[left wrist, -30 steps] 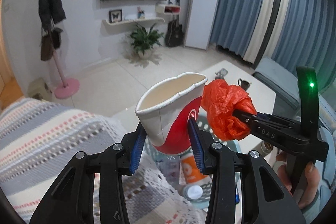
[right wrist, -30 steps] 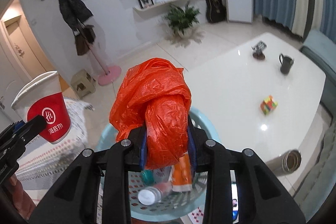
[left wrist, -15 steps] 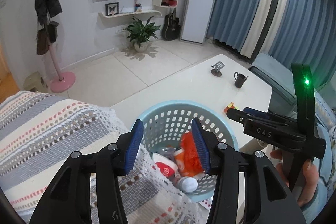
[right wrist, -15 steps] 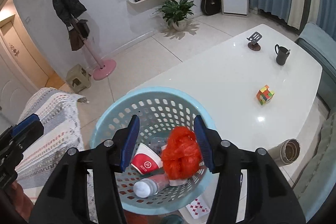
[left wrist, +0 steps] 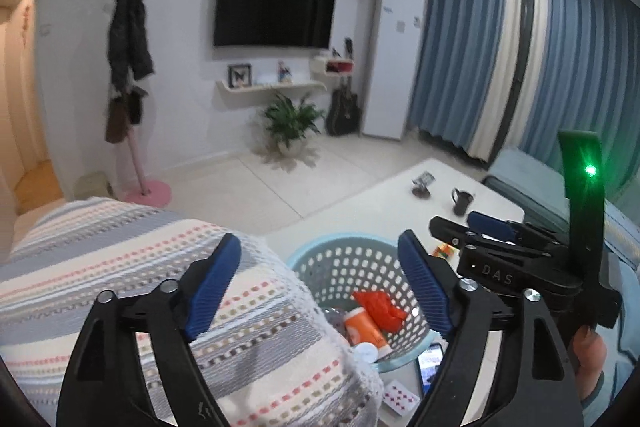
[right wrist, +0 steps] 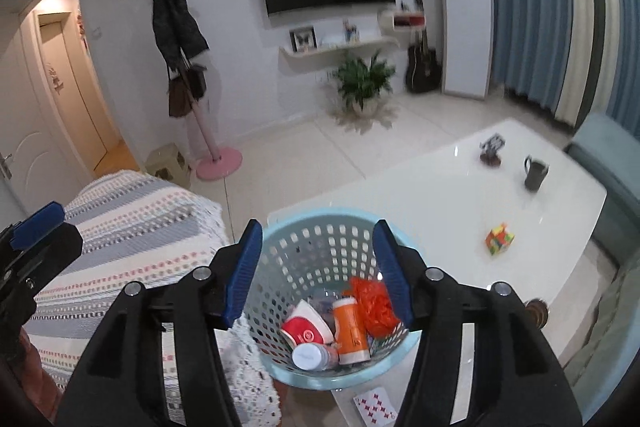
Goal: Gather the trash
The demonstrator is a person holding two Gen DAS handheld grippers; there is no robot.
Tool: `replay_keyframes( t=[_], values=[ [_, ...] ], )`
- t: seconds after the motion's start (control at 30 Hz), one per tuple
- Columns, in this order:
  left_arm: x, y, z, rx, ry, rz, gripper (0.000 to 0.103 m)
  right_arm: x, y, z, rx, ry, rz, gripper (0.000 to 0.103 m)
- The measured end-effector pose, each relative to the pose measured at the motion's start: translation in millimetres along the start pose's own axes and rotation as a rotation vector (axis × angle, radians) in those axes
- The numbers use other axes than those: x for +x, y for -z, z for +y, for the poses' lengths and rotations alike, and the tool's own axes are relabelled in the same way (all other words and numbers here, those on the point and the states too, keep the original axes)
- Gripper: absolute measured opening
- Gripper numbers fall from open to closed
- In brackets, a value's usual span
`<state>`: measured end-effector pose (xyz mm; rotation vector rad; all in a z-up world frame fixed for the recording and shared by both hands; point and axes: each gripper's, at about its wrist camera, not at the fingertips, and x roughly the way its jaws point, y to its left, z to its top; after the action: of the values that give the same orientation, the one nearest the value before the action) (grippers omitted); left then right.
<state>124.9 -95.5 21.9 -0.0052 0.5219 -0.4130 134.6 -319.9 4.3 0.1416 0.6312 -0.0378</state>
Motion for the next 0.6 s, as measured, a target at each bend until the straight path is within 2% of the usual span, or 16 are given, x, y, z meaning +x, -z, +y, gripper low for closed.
replay_keyframes(
  t=[0.13, 0.3, 0.53, 0.6],
  values=[
    [-31, 8, 4, -0.014, -0.075, -0.056, 0.085, -28, 4, 17, -0.013, 0.013, -0.080, 0.057],
    [-59, 19, 16, -0.051, -0.118, -0.087, 0.087, -55, 10, 36, -0.032, 0.024, -0.154, 0.057],
    [-95, 26, 25, -0.071, -0.213, -0.144, 0.088, -80, 17, 61, -0.058, 0.010, -0.206, 0.059],
    [-105, 29, 27, -0.078, -0.215, -0.160, 0.088, -85, 21, 65, -0.062, 0.011, -0.213, 0.060]
  ],
)
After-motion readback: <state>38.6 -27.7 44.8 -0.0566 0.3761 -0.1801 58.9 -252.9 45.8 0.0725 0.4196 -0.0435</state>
